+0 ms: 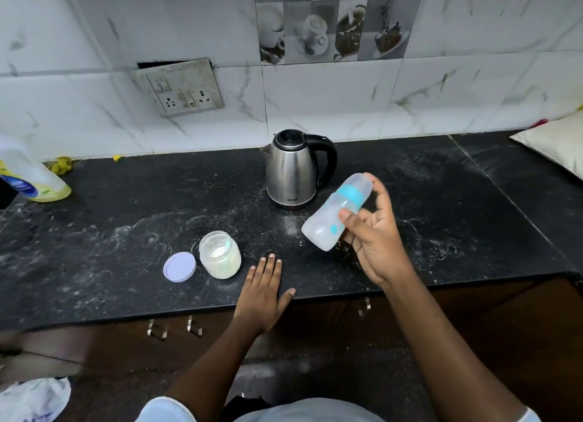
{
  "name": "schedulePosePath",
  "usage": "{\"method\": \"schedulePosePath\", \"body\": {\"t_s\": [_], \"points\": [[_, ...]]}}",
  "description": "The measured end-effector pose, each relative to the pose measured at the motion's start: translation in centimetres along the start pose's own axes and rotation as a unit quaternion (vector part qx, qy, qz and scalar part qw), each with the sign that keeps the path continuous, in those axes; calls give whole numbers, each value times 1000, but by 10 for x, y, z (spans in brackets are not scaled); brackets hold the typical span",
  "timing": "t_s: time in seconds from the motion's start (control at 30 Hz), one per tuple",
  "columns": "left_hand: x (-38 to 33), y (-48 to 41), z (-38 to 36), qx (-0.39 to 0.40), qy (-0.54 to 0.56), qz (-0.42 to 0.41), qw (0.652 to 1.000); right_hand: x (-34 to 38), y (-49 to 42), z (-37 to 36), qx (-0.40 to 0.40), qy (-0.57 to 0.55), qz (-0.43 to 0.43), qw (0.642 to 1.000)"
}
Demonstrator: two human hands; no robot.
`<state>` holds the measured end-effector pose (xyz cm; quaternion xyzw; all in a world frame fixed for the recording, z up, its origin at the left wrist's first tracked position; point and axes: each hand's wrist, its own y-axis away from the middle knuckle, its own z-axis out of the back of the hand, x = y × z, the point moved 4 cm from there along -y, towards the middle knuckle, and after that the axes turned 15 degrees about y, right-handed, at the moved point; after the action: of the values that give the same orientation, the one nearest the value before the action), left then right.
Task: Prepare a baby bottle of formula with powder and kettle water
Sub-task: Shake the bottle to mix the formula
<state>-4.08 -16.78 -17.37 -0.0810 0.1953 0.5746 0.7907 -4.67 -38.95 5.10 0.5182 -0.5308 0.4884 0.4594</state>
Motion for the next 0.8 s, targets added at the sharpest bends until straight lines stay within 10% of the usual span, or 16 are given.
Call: {"method": "schedulePosePath", "body": {"t_s": [0.8], "points": [[3,-1,-2,-17,6,-15,1000,1,-2,-2,37,15,-11,999]]}}
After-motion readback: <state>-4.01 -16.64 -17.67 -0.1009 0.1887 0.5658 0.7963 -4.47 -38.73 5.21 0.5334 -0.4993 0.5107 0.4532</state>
